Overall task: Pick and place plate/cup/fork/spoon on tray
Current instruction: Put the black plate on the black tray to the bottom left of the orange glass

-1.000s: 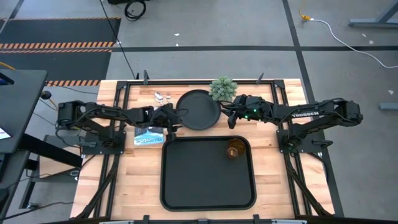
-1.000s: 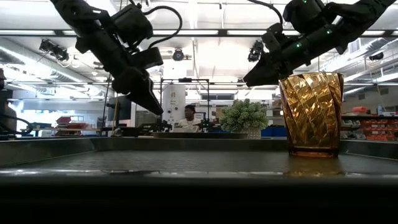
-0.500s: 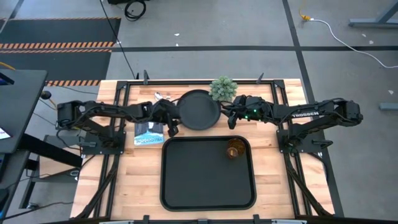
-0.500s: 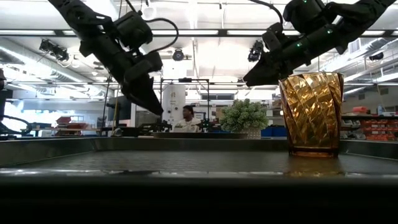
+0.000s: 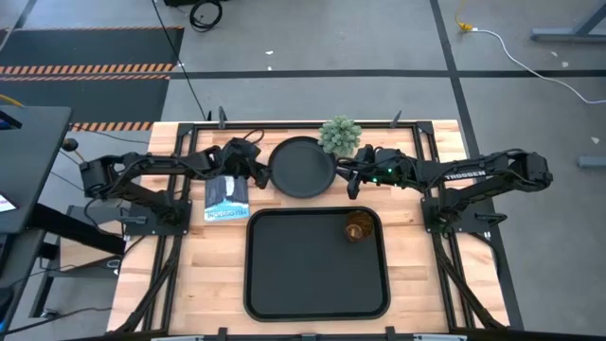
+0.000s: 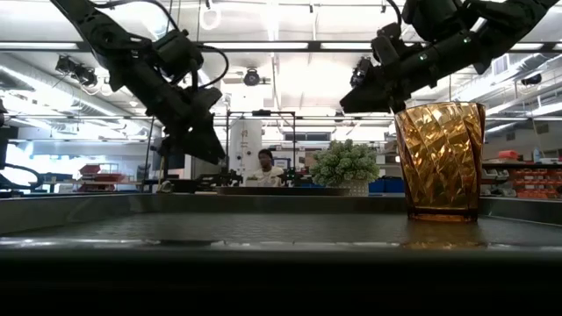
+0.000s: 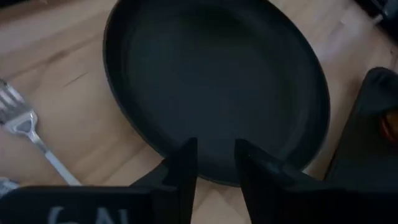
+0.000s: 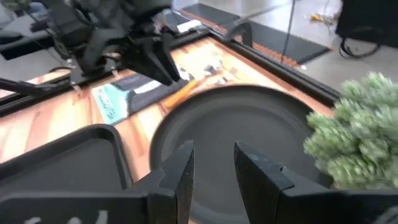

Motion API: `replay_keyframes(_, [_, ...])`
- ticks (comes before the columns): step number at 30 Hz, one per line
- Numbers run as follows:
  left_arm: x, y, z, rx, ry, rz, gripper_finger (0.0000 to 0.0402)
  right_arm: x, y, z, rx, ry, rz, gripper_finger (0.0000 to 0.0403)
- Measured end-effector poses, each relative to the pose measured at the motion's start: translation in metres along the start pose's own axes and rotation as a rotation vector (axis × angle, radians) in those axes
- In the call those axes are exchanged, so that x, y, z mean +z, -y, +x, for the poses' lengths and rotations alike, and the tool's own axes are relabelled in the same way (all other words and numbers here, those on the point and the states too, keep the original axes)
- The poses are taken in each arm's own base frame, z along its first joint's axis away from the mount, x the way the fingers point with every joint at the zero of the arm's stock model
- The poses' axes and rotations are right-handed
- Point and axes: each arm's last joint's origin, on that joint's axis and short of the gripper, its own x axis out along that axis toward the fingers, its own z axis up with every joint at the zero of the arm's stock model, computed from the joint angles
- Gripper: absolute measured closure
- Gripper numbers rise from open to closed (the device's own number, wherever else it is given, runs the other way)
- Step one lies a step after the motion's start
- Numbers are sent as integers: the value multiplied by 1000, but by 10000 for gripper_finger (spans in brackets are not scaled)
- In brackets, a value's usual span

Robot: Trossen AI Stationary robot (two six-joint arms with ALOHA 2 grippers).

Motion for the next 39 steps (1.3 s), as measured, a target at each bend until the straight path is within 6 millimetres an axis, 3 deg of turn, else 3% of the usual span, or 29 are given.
replay_keyframes(4, [2, -8, 4, 36, -26, -135, 255, -1, -6, -1, 26, 3, -6, 282])
replay_keyframes(6, [2, -10, 7, 41, -93, -122, 242, -2, -10, -2, 42, -1, 4, 282])
replay_keyframes(15, [16, 33, 1, 36, -158, 398, 247, -4, -20, -4, 85, -10, 5, 282])
replay_keyframes(24, [24, 53, 21, -5, -404, 718, 268, -3, -20, -4, 57, 7, 26, 282])
replay_keyframes(31, [20, 69, 31, -81, -462, 953, 229, -4, -20, -4, 58, -2, 25, 282])
replay_keyframes(35, [13, 70, 37, -55, -499, 1059, 197, -4, -20, -4, 58, -3, 25, 282])
replay_keyframes(39, [5, 68, 47, -21, -539, 1153, 191, -4, -20, -4, 58, -2, 25, 282])
